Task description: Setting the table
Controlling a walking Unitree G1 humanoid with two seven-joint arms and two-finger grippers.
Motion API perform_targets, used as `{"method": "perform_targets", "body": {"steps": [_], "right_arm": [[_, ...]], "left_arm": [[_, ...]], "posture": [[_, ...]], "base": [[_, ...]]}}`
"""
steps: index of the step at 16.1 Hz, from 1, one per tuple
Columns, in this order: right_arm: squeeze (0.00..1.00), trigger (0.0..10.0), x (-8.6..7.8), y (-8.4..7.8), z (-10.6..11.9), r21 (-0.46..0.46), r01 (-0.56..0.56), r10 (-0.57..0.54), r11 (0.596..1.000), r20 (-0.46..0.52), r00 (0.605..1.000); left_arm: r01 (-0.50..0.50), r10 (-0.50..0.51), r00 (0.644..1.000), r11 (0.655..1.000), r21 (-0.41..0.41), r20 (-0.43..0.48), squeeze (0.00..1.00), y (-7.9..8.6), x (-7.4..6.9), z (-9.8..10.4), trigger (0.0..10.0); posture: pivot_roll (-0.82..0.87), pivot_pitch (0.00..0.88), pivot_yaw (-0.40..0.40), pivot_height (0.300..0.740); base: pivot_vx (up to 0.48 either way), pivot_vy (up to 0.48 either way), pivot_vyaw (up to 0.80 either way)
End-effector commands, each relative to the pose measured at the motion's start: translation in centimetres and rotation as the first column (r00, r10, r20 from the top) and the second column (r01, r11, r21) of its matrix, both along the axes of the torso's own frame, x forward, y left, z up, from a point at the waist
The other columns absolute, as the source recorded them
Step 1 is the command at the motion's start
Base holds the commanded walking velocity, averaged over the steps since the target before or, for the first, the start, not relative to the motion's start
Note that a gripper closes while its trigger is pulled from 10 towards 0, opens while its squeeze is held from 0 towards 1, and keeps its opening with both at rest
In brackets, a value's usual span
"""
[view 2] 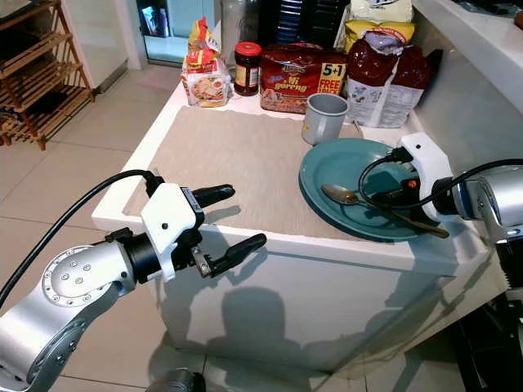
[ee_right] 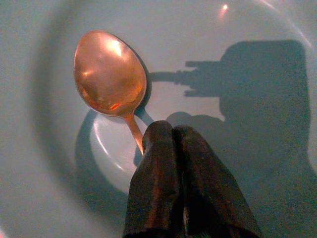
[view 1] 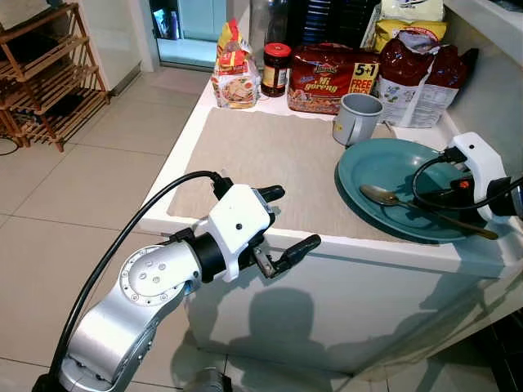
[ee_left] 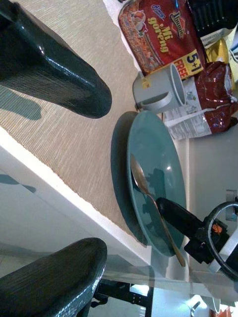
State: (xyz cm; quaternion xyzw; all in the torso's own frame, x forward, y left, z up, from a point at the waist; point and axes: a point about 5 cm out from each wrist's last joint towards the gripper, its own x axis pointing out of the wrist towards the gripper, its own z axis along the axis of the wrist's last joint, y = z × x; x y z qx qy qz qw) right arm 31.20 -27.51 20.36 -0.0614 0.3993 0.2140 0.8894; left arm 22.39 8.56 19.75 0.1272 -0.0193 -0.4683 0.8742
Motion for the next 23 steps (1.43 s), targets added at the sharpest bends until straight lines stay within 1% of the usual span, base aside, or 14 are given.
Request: {"method": "perform_targets", "body": {"steps": [1, 3, 4, 7, 8, 12, 13, 14, 15, 16, 20, 23], "right_arm": [[0.0, 0.0, -0.5, -0.4, -0.2, 0.007, 0.012, -0.012, 1.0, -0.022, 1.0], [0.0, 0.0, -0.6, -0.2, 0.2, 0.034, 0.015, -0.015, 0.999, -0.011, 1.0], [0.0, 0.0, -0.5, 0.1, 0.9, 0.07, 0.024, -0.025, 0.997, 0.013, 1.0], [0.0, 0.0, -0.7, 0.6, 2.5, 0.109, 0.022, -0.029, 0.994, 0.063, 0.998], [0.0, 0.0, -1.0, 0.7, 3.2, 0.113, 0.015, -0.024, 0.993, 0.083, 0.996], [0.0, 0.0, -1.2, 0.5, 3.9, 0.096, 0.009, -0.023, 0.995, 0.142, 0.99], [0.0, 10.0, -1.1, 0.7, 4.2, 0.087, -0.026, 0.007, 0.996, 0.215, 0.977], [0.0, 10.0, -1.1, 0.8, 4.4, 0.077, -0.045, 0.024, 0.996, 0.251, 0.968], [0.94, 10.0, -1.1, 0.6, 4.3, 0.082, -0.044, 0.022, 0.996, 0.256, 0.966], [1.0, 10.0, -1.3, 0.3, 4.2, 0.085, -0.032, 0.011, 0.996, 0.24, 0.971], [1.0, 10.0, -1.6, 0.5, 4.3, 0.044, -0.066, 0.056, 0.997, 0.202, 0.978], [1.0, 10.0, -1.8, 0.2, 4.2, 0.024, -0.089, 0.083, 0.996, 0.182, 0.98]], "left_arm": [[0.023, -0.023, 1.0, 1.0, 0.004, 0.014, 0.0, -0.2, -0.3, 0.3, 10.0], [0.016, -0.016, 1.0, 1.0, -0.001, 0.018, 0.0, -0.1, -0.2, 0.4, 10.0], [0.002, -0.002, 1.0, 1.0, -0.007, 0.026, 0.0, 0.0, 0.0, 0.5, 10.0], [-0.016, 0.016, 0.999, 1.0, -0.01, 0.04, 0.0, 0.1, 0.4, 0.8, 10.0], [-0.022, 0.023, 0.999, 1.0, -0.013, 0.047, 0.0, 0.0, 0.7, 0.9, 10.0], [-0.025, 0.026, 0.998, 1.0, -0.014, 0.056, 0.0, 0.0, 0.7, 1.0, 10.0], [-0.029, 0.03, 0.998, 0.999, -0.016, 0.054, 0.0, 0.1, 0.6, 1.0, 10.0], [-0.03, 0.031, 0.998, 0.999, -0.015, 0.053, 0.0, 0.1, 0.5, 0.9, 10.0], [-0.028, 0.028, 0.999, 1.0, -0.013, 0.046, 0.0, 0.0, 0.4, 0.8, 10.0], [-0.027, 0.027, 0.999, 1.0, -0.014, 0.043, 0.0, -0.1, 0.4, 0.7, 10.0], [-0.022, 0.023, 0.999, 1.0, -0.021, 0.041, 0.0, -0.4, 0.6, 0.7, 10.0], [-0.022, 0.022, 0.999, 0.999, -0.024, 0.038, 0.0, -0.5, 0.6, 0.7, 10.0]], "posture": [[0.07, 0.0, -0.035, 0.74], [0.07, 0.0, -0.035, 0.74], [0.06, 0.0, -0.029, 0.74], [0.06, 0.0, -0.02, 0.74], [0.05, 0.0, -0.017, 0.74], [0.05, 0.0, -0.022, 0.74], [0.05, 0.0, -0.023, 0.74], [0.05, 0.0, -0.023, 0.74], [0.05, 0.005, -0.022, 0.74], [0.05, 0.008, -0.024, 0.74], [0.03, 0.019, -0.021, 0.74], [0.03, 0.026, -0.025, 0.74]], "base": [[0.0, 0.0, 0.0], [0.0, 0.0, 0.0], [0.0, 0.0, 0.0], [0.0, 0.0, 0.0], [0.0, 0.0, 0.0], [0.0, 0.0, 0.0], [0.0, 0.0, 0.0], [0.0, 0.0, 0.0], [0.0, 0.0, 0.0], [0.0, 0.0, 0.0], [0.0, 0.0, 0.0], [0.0, 0.0, 0.0]]}}
